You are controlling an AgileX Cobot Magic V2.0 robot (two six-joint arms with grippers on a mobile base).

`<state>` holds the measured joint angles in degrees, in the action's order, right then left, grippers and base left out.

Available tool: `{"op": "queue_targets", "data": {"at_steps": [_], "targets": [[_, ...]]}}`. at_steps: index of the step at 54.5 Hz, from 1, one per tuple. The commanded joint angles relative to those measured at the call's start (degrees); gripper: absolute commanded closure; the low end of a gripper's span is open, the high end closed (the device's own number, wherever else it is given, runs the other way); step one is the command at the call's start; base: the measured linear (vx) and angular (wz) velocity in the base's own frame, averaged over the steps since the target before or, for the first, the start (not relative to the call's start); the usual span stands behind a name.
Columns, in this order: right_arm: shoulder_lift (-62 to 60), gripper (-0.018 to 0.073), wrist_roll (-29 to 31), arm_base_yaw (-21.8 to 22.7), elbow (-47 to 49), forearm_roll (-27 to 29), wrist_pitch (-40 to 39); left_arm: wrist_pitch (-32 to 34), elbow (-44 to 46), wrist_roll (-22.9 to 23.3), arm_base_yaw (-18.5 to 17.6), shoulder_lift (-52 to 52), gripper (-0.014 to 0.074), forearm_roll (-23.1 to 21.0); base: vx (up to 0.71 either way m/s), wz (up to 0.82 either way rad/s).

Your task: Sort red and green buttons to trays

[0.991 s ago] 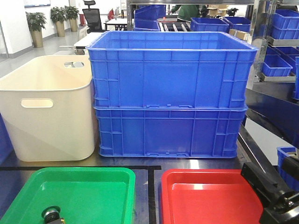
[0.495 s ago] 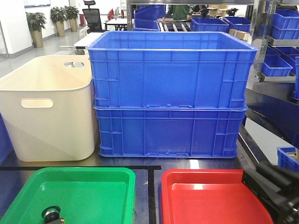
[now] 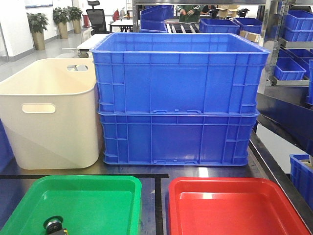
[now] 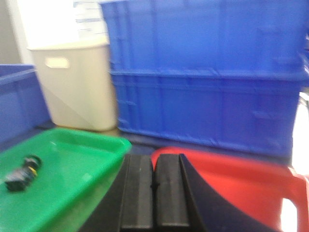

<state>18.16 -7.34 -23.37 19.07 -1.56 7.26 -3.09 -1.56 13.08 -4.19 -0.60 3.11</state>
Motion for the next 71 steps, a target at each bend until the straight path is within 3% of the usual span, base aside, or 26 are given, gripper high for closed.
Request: {"op": "queue_targets", "data": {"at_steps": [1, 9, 19, 24, 28, 30, 71], "targets": [[-5.4, 0.0571, 2.3, 4.1, -4.1, 0.5, -3.9, 5.2, 1.2, 0.3, 0.0, -0.9, 0.0599, -0.5, 0.0, 0.0], [-11.8, 0.0571, 8.6, 13.1, -10.4, 0.7, -3.8, 5.2, 1.2, 0.3, 0.0, -0.9, 0.0599, -0.5, 0.0, 0.0], [-15.7, 0.0571, 8.9, 24.8, -14.7, 0.7, -3.9, 5.2, 1.2, 0.3, 0.0, -0.9, 0.0599, -0.5, 0.0, 0.0], [-17.4, 0.0571, 8.9, 28.4, -18.0, 0.7, -6.4, 5.2, 1.2, 0.3, 0.0, -0.9, 0.0599, -0.5, 0.0, 0.0], [-19.6, 0.0571, 8.9, 29.1, -22.1, 0.8, -10.8, 5.2, 1.2, 0.3, 0.0, -0.9, 0.0599, -0.5, 0.0, 0.0], [-19.6, 0.0571, 8.8, 29.0, -21.6, 0.8, -8.4, 5.2, 1.2, 0.3, 0.0, -0.9, 0.0599, -0.5, 0.0, 0.0], [-19.4, 0.0568, 8.9, 28.7, -21.6, 1.1, -9.3, 5.0, 1.2, 0.3, 0.0, -0.8, 0.0599, -0.5, 0.0, 0.0]]}}
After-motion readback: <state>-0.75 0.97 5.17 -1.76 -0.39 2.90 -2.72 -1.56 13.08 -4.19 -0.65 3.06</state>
